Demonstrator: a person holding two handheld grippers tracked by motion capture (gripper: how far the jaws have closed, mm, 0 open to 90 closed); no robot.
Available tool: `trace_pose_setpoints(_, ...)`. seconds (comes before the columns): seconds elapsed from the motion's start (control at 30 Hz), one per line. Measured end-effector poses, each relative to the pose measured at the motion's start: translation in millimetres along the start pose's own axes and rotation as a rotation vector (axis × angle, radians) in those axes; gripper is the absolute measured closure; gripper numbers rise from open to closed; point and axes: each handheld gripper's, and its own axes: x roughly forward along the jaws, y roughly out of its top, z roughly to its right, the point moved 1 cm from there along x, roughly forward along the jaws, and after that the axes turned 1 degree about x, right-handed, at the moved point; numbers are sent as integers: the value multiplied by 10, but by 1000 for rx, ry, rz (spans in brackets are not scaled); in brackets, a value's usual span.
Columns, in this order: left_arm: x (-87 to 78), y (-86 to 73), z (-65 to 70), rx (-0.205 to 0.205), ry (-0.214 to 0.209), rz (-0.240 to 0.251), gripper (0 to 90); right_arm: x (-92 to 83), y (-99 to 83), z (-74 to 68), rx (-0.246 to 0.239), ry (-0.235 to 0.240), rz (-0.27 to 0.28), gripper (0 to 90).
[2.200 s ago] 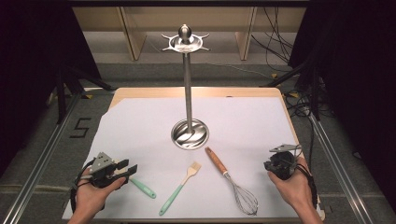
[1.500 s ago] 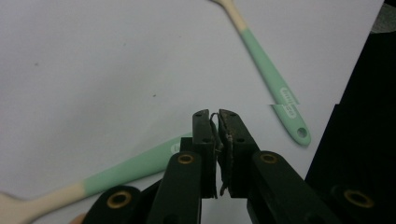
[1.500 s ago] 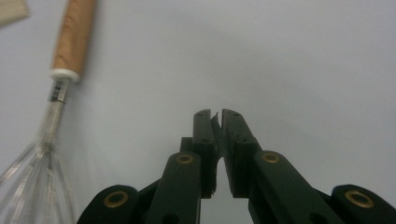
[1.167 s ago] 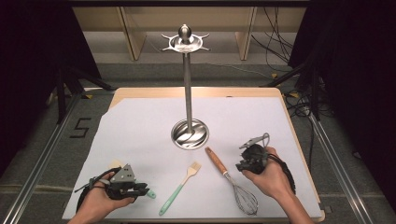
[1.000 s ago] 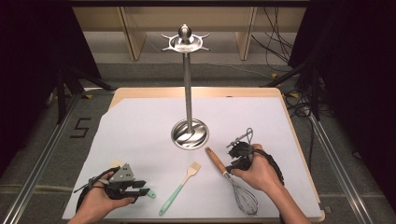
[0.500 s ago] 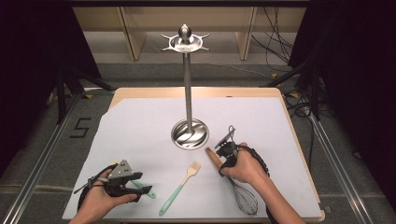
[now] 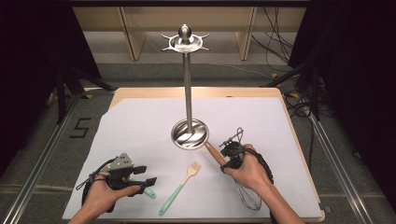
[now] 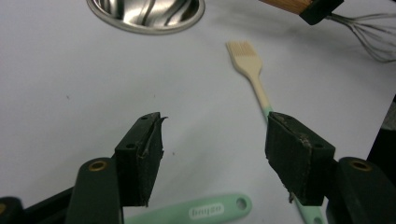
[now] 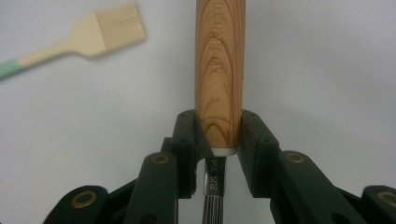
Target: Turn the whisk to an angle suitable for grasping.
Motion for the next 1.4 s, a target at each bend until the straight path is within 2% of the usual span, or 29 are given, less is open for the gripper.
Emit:
trace_pose_setpoints(0.07,16,119,10,15,-7,30,370,-105,-46,-26,-3,0,86,703)
trace_pose_setpoints(0.13,43,260,45,20,-4,65,375,-187,-92,-41,-28,1,183,703)
trace_pose_setpoints(0.17,58,334,71,20,-16,78,379,-204,-111,-49,-35,4,254,703)
trace_pose_setpoints(0.2,74,406,99,23,-24,88,390,-239,-130,-66,-51,-10,294,702)
trace_pose_setpoints(0.3,151,608,208,35,-64,116,405,-358,-174,-101,-66,-8,373,703)
trace_pose_setpoints(0.33,182,669,261,11,-70,122,407,-382,-184,-118,-66,-7,396,703)
trace_pose_setpoints(0.4,253,800,324,5,-106,135,412,-413,-180,-136,-90,-4,449,703)
trace_pose_setpoints(0.47,347,918,368,-4,-132,149,419,-445,-174,-171,-74,-1,486,703)
trace_pose_setpoints(0.5,387,976,382,4,-132,149,427,-463,-172,-181,-76,-3,499,703)
trace_pose_setpoints(0.53,433,1026,406,-12,-133,153,433,-478,-164,-186,-88,-2,517,703)
trace_pose_setpoints(0.6,525,1110,457,-30,-142,168,431,-506,-160,-219,-72,1,548,703)
trace_pose_setpoints(0.63,567,1146,482,-47,-159,175,429,-519,-158,-235,-68,2,562,703)
trace_pose_setpoints(0.67,599,1178,499,-60,-171,181,426,-534,-153,-239,-86,1,573,703)
trace_pose_setpoints(0.7,599,1178,499,-60,-171,181,423,-538,-150,-250,-93,-3,589,704)
trace_pose_setpoints(0.73,657,1227,532,-72,-196,199,422,-548,-150,-264,-93,-3,589,704)
trace_pose_setpoints(0.77,681,1247,549,-68,-204,207,422,-551,-148,-272,-96,-6,595,704)
trace_pose_setpoints(0.83,715,1268,584,-75,-211,212,427,-562,-157,-308,-69,-1,590,704)
trace_pose_setpoints(0.87,729,1277,604,-75,-217,215,431,-562,-151,-296,-94,-7,599,704)
trace_pose_setpoints(0.9,747,1286,616,-72,-233,224,435,-564,-151,-306,-94,-4,601,704)
trace_pose_setpoints(0.97,769,1307,640,-69,-230,233,449,-565,-145,-326,-107,-4,614,704)
trace_pose_setpoints(1.0,785,1318,639,-65,-247,239,457,-567,-140,-339,-112,-5,620,704)
trace_pose_setpoints(1.07,800,1344,654,-75,-253,250,475,-578,-134,-366,-109,-3,625,704)
trace_pose_setpoints(1.1,811,1354,657,-78,-268,263,489,-579,-127,-372,-111,-5,627,704)
trace_pose_setpoints(1.13,811,1363,663,-74,-265,268,506,-583,-124,-381,-100,-2,627,704)
trace_pose_setpoints(1.17,814,1370,668,-65,-267,274,522,-581,-114,-378,-112,-9,632,704)
trace_pose_setpoints(1.23,820,1378,677,-55,-289,287,563,-586,-103,-381,-115,-7,637,704)
trace_pose_setpoints(1.27,814,1379,689,-63,-289,289,587,-584,-97,-387,-107,-7,646,705)
trace_pose_setpoints(1.3,812,1382,692,-53,-295,294,610,-595,-99,-388,-97,-11,644,705)
trace_pose_setpoints(1.4,815,1390,709,-40,-309,307,671,-601,-86,-385,-104,-8,654,705)
